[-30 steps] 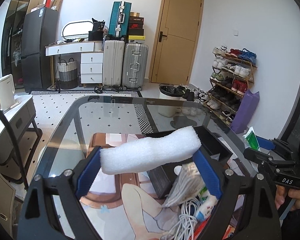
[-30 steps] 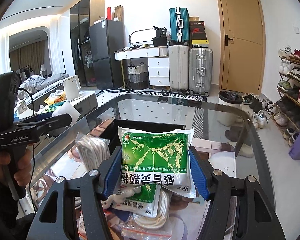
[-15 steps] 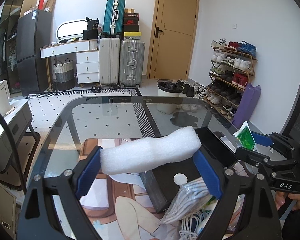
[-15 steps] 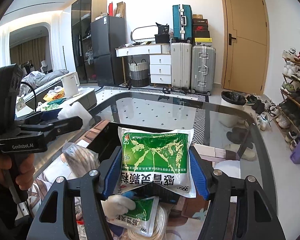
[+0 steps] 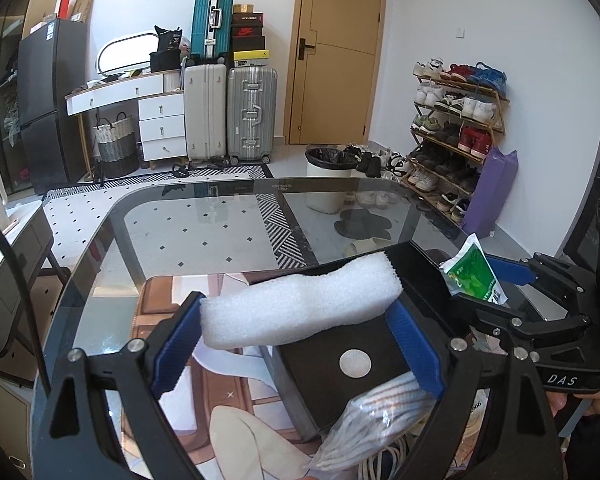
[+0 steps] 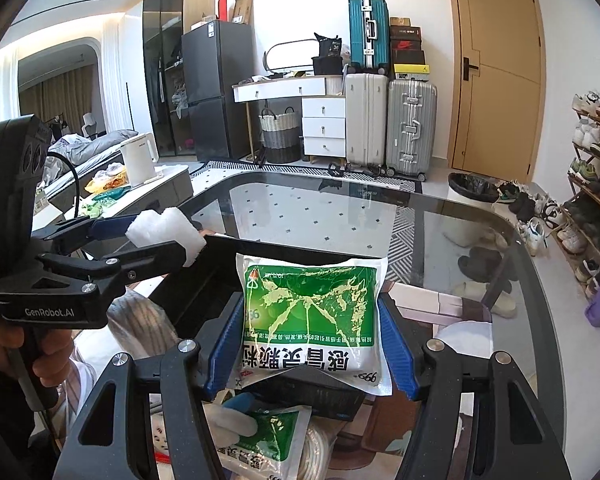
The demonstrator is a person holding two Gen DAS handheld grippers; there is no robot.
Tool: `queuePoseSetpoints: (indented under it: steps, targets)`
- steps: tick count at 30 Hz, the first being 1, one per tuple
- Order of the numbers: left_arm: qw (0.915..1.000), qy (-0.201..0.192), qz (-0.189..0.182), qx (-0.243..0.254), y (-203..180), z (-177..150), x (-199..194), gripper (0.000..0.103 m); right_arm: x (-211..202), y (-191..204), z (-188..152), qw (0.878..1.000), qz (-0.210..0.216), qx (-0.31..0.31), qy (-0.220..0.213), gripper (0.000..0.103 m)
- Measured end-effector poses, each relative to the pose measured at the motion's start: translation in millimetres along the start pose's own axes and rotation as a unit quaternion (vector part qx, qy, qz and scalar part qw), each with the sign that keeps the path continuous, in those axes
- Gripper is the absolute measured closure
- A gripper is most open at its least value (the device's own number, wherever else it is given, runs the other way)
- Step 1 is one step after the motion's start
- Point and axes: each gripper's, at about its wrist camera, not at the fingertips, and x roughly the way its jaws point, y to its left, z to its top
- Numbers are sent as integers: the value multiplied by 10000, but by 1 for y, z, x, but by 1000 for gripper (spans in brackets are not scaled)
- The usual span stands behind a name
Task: Organize soft objects
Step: 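Carry the green sachet and foam tube over the black box with both grippers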
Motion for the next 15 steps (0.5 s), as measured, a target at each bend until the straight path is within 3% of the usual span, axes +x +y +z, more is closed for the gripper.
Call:
queuePoseSetpoints:
  steps: [15]
  targets:
    - [9999,41,-126,-66,2,6,10,13,25,4,6,9997,177,-126,101,39]
